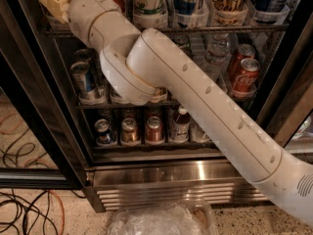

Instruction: Pick blue plastic bottle from top shelf of fridge

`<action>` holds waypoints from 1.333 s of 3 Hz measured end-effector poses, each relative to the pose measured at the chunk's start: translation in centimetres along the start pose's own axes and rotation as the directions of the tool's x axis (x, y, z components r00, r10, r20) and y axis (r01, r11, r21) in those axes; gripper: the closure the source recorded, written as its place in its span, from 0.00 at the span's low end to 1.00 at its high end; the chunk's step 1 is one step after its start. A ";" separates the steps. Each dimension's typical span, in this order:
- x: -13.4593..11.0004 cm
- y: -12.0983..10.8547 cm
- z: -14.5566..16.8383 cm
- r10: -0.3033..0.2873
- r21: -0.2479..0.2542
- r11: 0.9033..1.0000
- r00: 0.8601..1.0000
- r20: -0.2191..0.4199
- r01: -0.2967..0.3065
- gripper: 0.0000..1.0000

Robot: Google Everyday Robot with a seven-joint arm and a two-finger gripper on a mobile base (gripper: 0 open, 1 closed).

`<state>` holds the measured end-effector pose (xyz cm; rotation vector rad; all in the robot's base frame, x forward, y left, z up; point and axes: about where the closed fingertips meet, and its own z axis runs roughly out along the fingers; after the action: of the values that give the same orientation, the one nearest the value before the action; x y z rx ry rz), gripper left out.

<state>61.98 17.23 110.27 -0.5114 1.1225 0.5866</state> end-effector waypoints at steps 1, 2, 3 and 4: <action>-0.2 0.2 -0.2 -0.007 0.002 1.000 1.000 0.027 0.007 1.00; 0.3 1.1 -0.8 -0.003 -0.014 1.000 1.000 0.031 0.004 1.00; 0.7 2.1 -1.3 -0.006 -0.035 0.999 0.999 0.031 0.007 1.00; 0.9 2.8 -1.6 -0.013 -0.054 0.998 0.999 0.029 0.015 1.00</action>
Offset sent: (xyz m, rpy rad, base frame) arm -0.0226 0.0071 -0.0171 0.0134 -0.0306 0.0335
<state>59.36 18.41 108.64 -0.5554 1.0771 0.6117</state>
